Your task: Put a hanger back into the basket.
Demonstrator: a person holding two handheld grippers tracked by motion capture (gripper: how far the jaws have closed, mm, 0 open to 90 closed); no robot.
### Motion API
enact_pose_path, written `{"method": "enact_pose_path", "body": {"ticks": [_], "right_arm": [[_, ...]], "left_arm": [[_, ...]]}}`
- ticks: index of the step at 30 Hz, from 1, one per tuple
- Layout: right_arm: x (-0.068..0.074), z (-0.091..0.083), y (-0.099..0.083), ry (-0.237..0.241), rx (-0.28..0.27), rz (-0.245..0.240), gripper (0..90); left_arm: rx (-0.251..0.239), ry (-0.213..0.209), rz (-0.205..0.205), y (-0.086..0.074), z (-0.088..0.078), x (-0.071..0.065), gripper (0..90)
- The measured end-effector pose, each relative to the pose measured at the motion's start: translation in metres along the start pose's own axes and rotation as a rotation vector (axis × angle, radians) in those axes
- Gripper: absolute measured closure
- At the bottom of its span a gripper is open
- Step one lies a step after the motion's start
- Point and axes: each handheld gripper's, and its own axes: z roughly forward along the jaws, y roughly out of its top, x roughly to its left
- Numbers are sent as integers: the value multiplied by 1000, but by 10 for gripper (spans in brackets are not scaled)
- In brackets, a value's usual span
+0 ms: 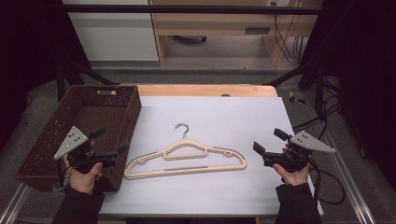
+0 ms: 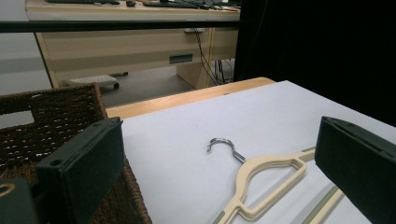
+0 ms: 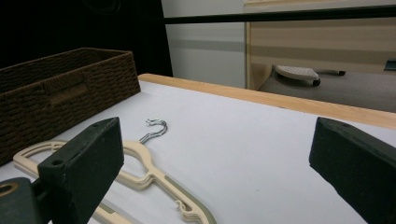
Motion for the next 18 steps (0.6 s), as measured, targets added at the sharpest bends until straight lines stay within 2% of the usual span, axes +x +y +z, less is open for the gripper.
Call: {"method": "enact_pose_path", "body": {"ticks": [10, 13, 18], "right_arm": [[5, 7, 4, 24, 17, -13, 58], [9, 16, 7, 54, 31, -30, 76], [14, 29, 12, 68, 52, -61, 94]], "left_arm": [[5, -2, -4, -1, 0, 2, 17], [14, -1, 6, -1, 1, 1, 17], [9, -3, 4, 0, 1, -1, 16]]}}
